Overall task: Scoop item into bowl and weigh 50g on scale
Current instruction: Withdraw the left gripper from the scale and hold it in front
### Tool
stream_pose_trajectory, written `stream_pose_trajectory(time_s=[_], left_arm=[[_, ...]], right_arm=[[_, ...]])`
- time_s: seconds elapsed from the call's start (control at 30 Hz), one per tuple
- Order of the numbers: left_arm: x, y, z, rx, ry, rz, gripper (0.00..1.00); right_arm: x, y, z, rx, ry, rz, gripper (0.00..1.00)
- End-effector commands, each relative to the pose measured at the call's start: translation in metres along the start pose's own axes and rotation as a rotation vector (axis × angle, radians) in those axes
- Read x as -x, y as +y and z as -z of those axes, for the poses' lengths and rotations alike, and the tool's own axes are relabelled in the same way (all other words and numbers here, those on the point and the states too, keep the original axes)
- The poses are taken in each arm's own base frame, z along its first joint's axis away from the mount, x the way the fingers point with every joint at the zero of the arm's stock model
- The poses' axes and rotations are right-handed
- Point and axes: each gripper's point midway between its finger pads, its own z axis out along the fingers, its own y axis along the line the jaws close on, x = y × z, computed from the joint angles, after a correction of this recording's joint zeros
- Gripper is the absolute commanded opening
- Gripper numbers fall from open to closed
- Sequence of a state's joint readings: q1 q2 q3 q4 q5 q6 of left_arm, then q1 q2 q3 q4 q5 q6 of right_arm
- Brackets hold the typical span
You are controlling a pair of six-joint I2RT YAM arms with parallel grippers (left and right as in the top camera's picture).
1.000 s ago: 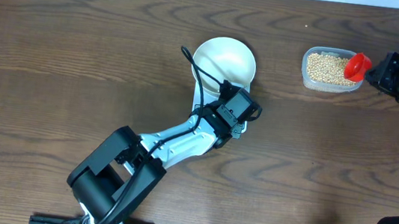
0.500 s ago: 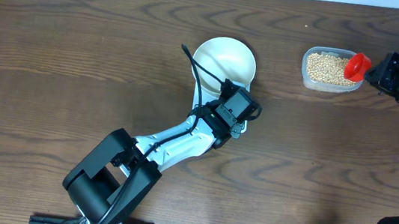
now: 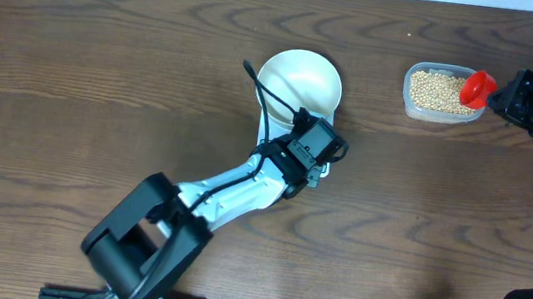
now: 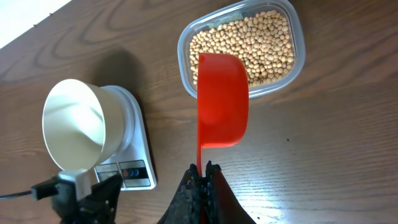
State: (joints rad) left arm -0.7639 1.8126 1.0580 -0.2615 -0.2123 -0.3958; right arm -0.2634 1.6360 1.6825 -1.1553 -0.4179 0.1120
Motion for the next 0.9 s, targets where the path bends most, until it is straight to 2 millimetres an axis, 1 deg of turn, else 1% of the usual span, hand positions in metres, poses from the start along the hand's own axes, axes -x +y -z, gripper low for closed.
stream_pose_trajectory(time_s=[0.0, 0.03, 0.07, 0.17, 0.27, 0.3, 0.37, 0.53, 0.77, 0.87], left_arm=[[0.032, 0.006, 0.061, -0.038, -0.122, -0.02, 0.08], [0.036, 0.008, 0.072, -0.045, -0.141, -0.029, 0.07], [0.042, 0.01, 0.087, -0.056, -0.168, -0.04, 0.07], [0.05, 0.016, 0.121, -0.075, -0.226, -0.066, 0.07], [0.047, 0.023, 0.139, -0.077, -0.231, -0.067, 0.07], [0.044, 0.025, 0.142, -0.074, -0.226, -0.071, 0.07], [0.038, 0.029, 0.145, -0.063, -0.203, -0.096, 0.07], [0.025, 0.035, 0.141, -0.038, -0.151, -0.133, 0.07], [0.02, 0.056, 0.135, 0.006, -0.106, -0.101, 0.07], [0.011, 0.066, 0.129, 0.027, -0.054, -0.094, 0.07]], right_arm=[[0.011, 0.005, 0.005, 0.015, -0.043, 0.035, 0.01], [0.013, 0.006, 0.005, 0.017, -0.051, 0.04, 0.01], [0.015, 0.007, 0.005, 0.019, -0.059, 0.046, 0.01], [0.022, 0.008, 0.006, 0.022, -0.087, 0.059, 0.01], [0.028, 0.009, 0.006, 0.024, -0.114, 0.072, 0.01], [0.031, 0.009, 0.007, 0.024, -0.125, 0.082, 0.01], [0.037, 0.01, 0.007, 0.026, -0.147, 0.095, 0.01], [0.047, 0.013, 0.009, 0.031, -0.189, 0.113, 0.01], [0.048, 0.013, 0.009, 0.03, -0.193, 0.133, 0.01], [0.048, 0.013, 0.009, 0.03, -0.192, 0.133, 0.01]])
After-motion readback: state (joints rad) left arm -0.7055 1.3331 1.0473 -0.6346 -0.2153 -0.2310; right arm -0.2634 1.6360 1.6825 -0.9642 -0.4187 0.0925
